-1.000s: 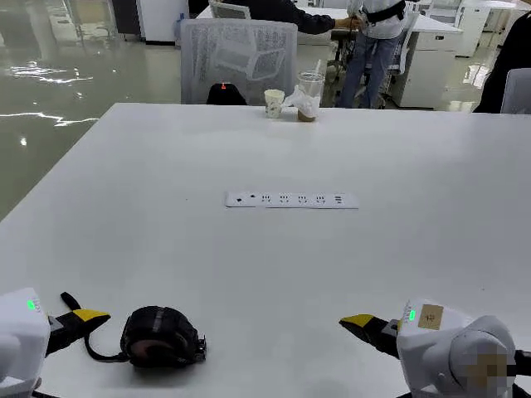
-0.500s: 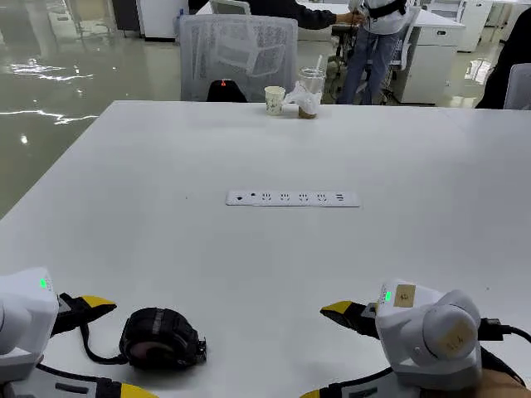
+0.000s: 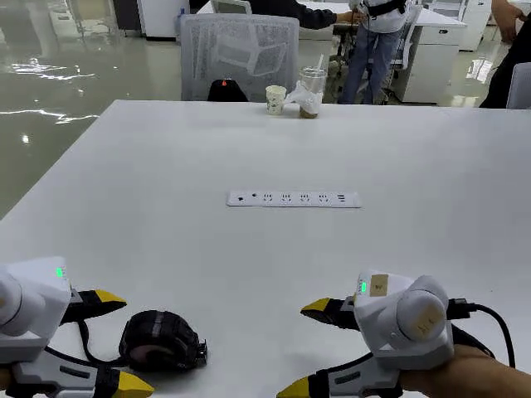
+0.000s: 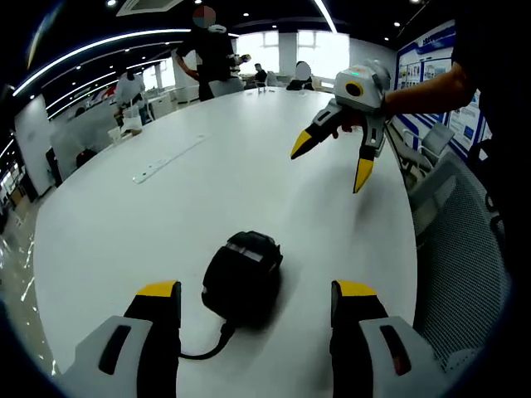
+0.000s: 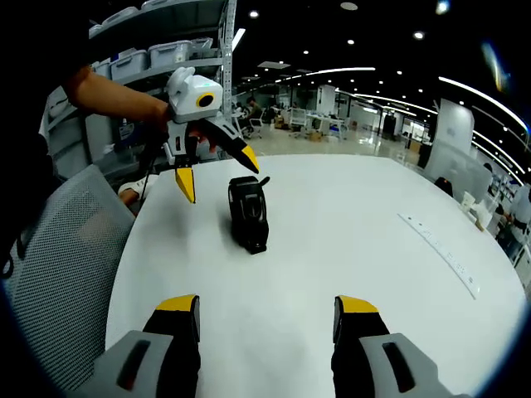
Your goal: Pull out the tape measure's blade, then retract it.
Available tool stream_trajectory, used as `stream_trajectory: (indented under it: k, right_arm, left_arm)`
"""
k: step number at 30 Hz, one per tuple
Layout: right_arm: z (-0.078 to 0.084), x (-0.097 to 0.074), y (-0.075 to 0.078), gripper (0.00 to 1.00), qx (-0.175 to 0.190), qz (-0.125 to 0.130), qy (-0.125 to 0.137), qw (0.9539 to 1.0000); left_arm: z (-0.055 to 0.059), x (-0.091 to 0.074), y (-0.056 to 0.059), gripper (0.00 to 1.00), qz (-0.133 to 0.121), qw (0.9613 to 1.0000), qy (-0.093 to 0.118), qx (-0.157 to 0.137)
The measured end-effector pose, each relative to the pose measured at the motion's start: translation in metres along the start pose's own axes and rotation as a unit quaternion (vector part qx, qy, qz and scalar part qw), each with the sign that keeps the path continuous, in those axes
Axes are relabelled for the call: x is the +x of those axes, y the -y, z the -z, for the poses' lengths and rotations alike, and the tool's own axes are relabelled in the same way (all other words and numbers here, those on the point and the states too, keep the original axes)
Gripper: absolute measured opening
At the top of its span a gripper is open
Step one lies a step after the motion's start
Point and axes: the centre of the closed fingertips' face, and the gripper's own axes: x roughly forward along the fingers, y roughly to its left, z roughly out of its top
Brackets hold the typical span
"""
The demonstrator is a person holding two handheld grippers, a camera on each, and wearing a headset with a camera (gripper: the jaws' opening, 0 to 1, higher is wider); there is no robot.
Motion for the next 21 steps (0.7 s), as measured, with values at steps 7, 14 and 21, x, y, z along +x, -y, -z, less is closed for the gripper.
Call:
stream_trajectory:
  k: [7, 14, 21]
  right_arm:
    - [-0.003, 0.012, 0.004, 0.56, -0.018, -0.017, -0.009, 0.9997]
    - [-0.006, 0.027, 0.004, 0.51, -0.034, -0.034, -0.02, 0.9986]
    - [-0.008, 0.042, 0.002, 0.44, -0.036, -0.051, -0.03, 0.9976]
  left_arm:
    - [0.005, 0.004, -0.005, 0.62, 0.014, 0.9997, -0.018, 0.011]
    - [0.006, 0.009, -0.01, 0.55, 0.027, 0.9986, -0.032, 0.031]
    - [0.009, 0.015, -0.011, 0.51, 0.046, 0.9965, -0.05, 0.049]
